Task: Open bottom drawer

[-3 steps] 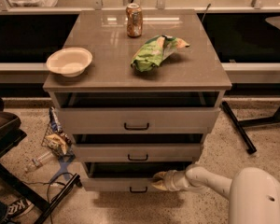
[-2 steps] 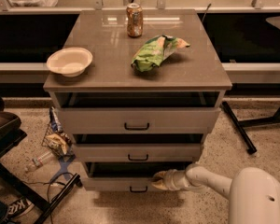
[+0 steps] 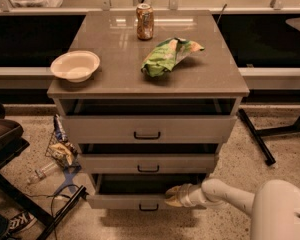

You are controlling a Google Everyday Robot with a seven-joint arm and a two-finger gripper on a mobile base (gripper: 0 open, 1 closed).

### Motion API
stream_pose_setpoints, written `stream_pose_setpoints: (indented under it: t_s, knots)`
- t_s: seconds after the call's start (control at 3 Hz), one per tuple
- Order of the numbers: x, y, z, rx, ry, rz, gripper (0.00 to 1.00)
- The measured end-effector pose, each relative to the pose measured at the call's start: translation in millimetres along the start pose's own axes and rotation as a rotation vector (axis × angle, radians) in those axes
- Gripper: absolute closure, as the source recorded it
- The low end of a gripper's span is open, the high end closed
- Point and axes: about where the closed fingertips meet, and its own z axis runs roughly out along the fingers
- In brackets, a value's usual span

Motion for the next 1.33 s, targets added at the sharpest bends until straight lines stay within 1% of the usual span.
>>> stream_pose_setpoints:
  t_s: [0.33,0.67,1.0,1.33]
  knots:
    - [27,25,-9,-0.034,0.034,0.036,1.0]
    - [24,24,-9,-0.034,0.034,0.037,1.0]
    - [33,32,-17,-0.033,0.055,0.052,1.0]
    - [37,39,-22,-0.042,0.076,0.061,1.0]
